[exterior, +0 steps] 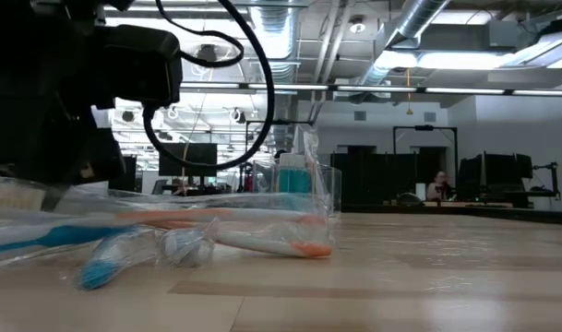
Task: Pick & Place toothbrushing station
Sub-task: Put the bottom orange toothbrush into the right section of the transparent organizer
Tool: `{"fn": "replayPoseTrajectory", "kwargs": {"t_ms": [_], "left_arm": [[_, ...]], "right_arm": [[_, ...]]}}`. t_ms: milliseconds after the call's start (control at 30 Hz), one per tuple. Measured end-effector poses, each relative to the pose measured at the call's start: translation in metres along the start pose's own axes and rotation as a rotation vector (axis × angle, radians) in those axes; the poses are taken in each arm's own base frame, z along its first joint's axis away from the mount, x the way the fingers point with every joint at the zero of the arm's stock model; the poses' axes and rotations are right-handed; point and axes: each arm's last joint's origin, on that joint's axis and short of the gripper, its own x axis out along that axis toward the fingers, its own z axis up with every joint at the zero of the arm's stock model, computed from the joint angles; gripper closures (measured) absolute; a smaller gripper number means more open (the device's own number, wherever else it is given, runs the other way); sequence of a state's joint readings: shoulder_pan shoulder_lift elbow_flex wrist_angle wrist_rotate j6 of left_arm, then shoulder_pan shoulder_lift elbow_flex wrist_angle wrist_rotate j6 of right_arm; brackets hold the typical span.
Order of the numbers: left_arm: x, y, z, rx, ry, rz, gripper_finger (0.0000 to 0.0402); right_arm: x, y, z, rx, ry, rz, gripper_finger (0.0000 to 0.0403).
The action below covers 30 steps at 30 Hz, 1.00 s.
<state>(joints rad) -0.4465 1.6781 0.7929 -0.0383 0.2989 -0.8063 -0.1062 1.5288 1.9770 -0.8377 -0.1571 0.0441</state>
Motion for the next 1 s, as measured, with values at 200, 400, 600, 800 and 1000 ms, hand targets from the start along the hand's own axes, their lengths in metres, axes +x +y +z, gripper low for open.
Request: {"fn": "replayPoseTrajectory", "kwargs": {"t_ms": [200, 400, 600, 800, 1000], "left_arm": [[0.002, 0.001, 0.0, -0.012, 0.005, -0.001, 0.0251], [0.002, 0.001, 0.0, -0.015, 0.011, -0.009, 0.0284], [0.002, 0.0, 0.0, -0.013, 0.026, -0.03, 0.0358], [0.001, -0.002, 0.0, -0.014, 0.035, -0.061, 0.0396], [-0.005, -0.006, 0.012, -0.062, 0.038, -0.214, 0.0401]], "right_arm": [[0.0, 0.0, 0.0, 0.0, 0.0, 0.001, 0.0237], [0.0, 0.0, 0.0, -0.003, 0.0, 0.001, 0.0234], [0.0, 0.0, 0.0, -0.003, 0.0, 0.001, 0.0237], [0.0, 0.0, 0.0, -0.009, 0.0, -0.001, 0.0238], [0.0, -0.002, 0.001, -0.017, -0.013, -0.007, 0.0237]]}}
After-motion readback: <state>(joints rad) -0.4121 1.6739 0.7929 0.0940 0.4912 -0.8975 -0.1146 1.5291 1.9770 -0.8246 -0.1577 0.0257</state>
